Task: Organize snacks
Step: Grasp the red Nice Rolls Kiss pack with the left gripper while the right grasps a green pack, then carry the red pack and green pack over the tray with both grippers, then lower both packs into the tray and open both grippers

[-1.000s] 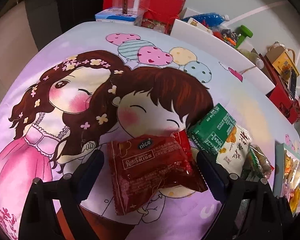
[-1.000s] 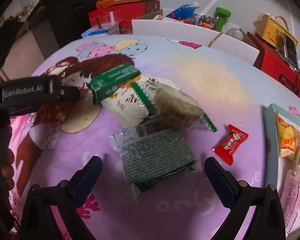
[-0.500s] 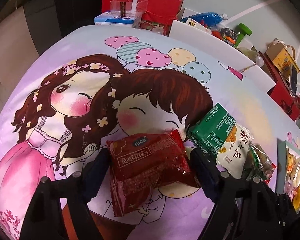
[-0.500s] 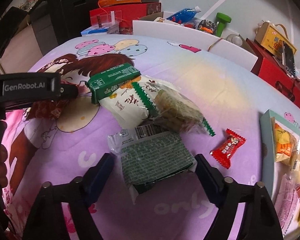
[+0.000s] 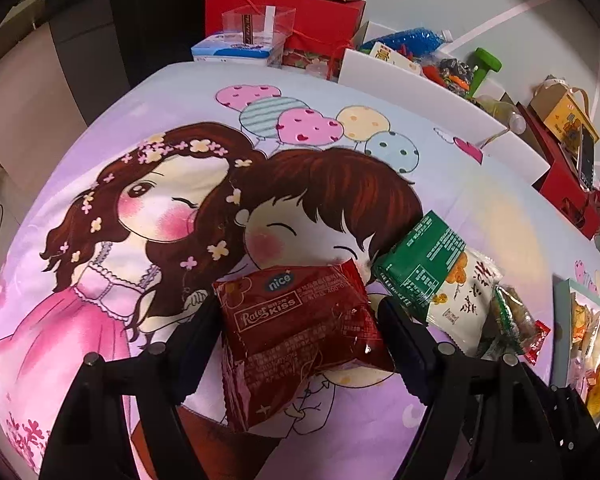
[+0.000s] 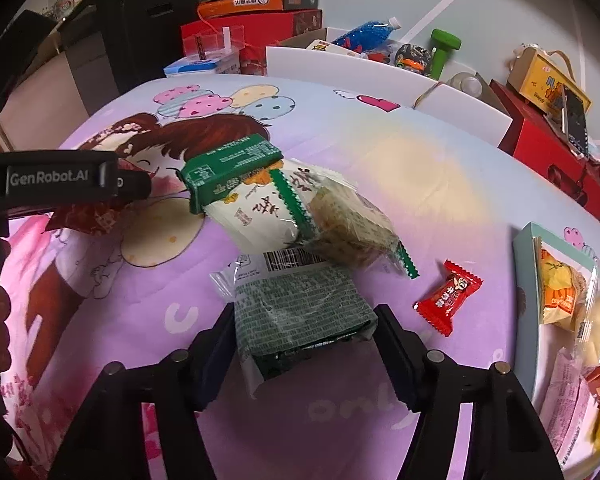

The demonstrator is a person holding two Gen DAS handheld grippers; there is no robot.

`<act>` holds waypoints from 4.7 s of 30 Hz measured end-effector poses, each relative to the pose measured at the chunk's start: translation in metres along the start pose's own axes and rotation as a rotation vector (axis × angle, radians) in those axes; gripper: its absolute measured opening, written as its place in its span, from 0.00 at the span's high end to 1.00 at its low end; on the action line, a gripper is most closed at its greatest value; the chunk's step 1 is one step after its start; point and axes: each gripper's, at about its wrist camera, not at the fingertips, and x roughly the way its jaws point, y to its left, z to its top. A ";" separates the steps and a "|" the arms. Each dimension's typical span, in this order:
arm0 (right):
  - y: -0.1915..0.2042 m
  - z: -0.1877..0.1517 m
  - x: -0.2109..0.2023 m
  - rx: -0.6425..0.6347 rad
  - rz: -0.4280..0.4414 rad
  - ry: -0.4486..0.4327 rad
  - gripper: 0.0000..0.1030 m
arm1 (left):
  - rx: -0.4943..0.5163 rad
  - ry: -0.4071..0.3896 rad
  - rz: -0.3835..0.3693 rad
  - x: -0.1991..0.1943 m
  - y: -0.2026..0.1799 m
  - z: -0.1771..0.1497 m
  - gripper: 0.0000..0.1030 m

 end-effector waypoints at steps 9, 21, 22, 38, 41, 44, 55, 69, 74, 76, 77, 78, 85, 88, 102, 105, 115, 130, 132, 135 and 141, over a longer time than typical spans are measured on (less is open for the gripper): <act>0.003 0.001 -0.021 0.014 0.068 -0.028 0.34 | 0.002 -0.049 -0.002 -0.025 0.000 0.001 0.22; 0.005 0.001 -0.044 0.005 0.092 -0.053 0.36 | 0.017 -0.088 -0.014 -0.045 -0.005 0.000 0.22; 0.004 0.001 -0.047 0.008 0.095 -0.060 0.36 | 0.019 -0.093 -0.014 -0.047 -0.005 0.000 0.22; -0.025 -0.002 -0.088 0.097 0.029 -0.115 0.36 | 0.071 -0.186 -0.038 -0.084 -0.028 -0.002 0.22; -0.040 -0.004 -0.094 0.129 -0.018 -0.122 0.36 | 0.097 -0.205 -0.048 -0.092 -0.040 -0.003 0.22; -0.062 -0.006 -0.101 0.181 -0.051 -0.130 0.36 | 0.128 -0.220 -0.062 -0.098 -0.053 -0.005 0.22; -0.150 -0.027 -0.134 0.391 -0.180 -0.161 0.36 | 0.269 -0.232 -0.098 -0.106 -0.109 -0.021 0.22; -0.255 -0.083 -0.174 0.651 -0.314 -0.164 0.36 | 0.520 -0.193 -0.195 -0.102 -0.215 -0.068 0.22; -0.271 -0.095 -0.167 0.687 -0.306 -0.138 0.36 | 0.598 -0.154 -0.219 -0.086 -0.254 -0.088 0.22; -0.276 -0.099 -0.160 0.700 -0.293 -0.117 0.36 | 0.624 -0.138 -0.220 -0.078 -0.267 -0.093 0.22; -0.277 -0.100 -0.158 0.705 -0.290 -0.110 0.35 | 0.636 -0.133 -0.220 -0.074 -0.272 -0.096 0.22; -0.279 -0.101 -0.155 0.709 -0.287 -0.104 0.35 | 0.650 -0.127 -0.218 -0.070 -0.277 -0.099 0.22; -0.282 -0.104 -0.145 0.713 -0.265 -0.077 0.35 | 0.719 -0.093 -0.190 -0.046 -0.299 -0.113 0.22; -0.284 -0.104 -0.144 0.723 -0.259 -0.078 0.35 | 0.747 -0.088 -0.190 -0.041 -0.307 -0.119 0.22; -0.289 -0.107 -0.139 0.746 -0.265 -0.058 0.34 | 0.787 -0.070 -0.256 -0.039 -0.331 -0.133 0.21; -0.288 -0.106 -0.138 0.735 -0.257 -0.052 0.34 | 0.773 -0.056 -0.267 -0.041 -0.330 -0.130 0.20; -0.283 -0.102 -0.136 0.715 -0.263 -0.043 0.31 | 0.781 -0.058 -0.286 -0.049 -0.326 -0.129 0.15; -0.284 -0.102 -0.139 0.716 -0.306 -0.040 0.27 | 0.721 -0.104 -0.328 -0.064 -0.310 -0.113 0.08; -0.284 -0.102 -0.139 0.715 -0.309 -0.041 0.27 | 0.717 -0.109 -0.330 -0.068 -0.306 -0.111 0.08; -0.284 -0.102 -0.139 0.713 -0.314 -0.040 0.27 | 0.709 -0.117 -0.323 -0.072 -0.299 -0.106 0.08; -0.283 -0.101 -0.137 0.703 -0.319 -0.033 0.26 | 0.635 -0.134 -0.279 -0.073 -0.275 -0.088 0.08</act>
